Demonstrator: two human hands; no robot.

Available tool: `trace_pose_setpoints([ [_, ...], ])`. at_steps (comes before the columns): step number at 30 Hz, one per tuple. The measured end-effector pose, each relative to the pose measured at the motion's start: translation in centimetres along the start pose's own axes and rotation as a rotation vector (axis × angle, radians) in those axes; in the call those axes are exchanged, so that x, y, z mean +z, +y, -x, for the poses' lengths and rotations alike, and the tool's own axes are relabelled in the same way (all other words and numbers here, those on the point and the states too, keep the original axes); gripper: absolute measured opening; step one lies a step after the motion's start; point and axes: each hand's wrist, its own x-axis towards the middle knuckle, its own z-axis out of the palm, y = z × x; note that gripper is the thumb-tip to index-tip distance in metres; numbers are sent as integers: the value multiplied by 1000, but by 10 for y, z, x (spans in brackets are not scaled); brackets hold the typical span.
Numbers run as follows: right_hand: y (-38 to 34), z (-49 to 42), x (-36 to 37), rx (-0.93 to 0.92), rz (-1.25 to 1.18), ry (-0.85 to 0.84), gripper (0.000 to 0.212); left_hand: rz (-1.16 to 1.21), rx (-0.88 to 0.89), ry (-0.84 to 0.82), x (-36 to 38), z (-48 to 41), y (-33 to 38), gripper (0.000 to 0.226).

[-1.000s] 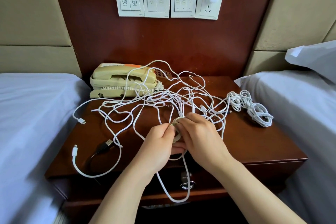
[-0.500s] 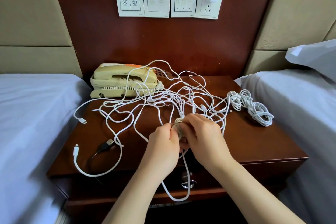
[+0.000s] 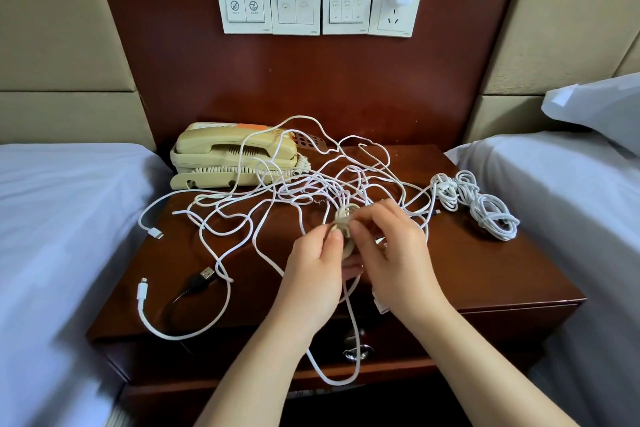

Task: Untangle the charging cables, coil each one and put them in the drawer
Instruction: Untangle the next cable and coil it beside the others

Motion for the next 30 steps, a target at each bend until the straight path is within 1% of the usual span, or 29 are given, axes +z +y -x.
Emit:
trace_pose_setpoints([
  [2,-1,2,-2,1,-13,23,9,169,-51,21,2,-1,6,34],
  [5,1,2,-4,-26,-19,42,12,353,-117,25,5,-2,11,34],
  [9,7,1,-1,-88,12,12,13,435,-152,34,8,1,10,32],
  [12,6,0,0,-91,4,10,13,447,-142,43,8,1,11,31],
  [16,0,-2,-8,-58,-80,75,14,413,-102,23,12,-1,15,29],
  [20,1,-3,-22,-32,-114,147,16,170,16,-33,20,-1,17,31],
  [22,4,-4,-30,-21,-112,163,13,87,74,-52,23,-1,20,35],
  [24,7,-5,-37,-15,-126,171,8,19,146,-47,29,0,22,33],
  [26,10,-5,-43,-5,-136,178,6,3,212,-14,36,0,23,31],
  [30,13,-4,-51,44,-158,195,10,25,275,9,49,1,18,32],
])
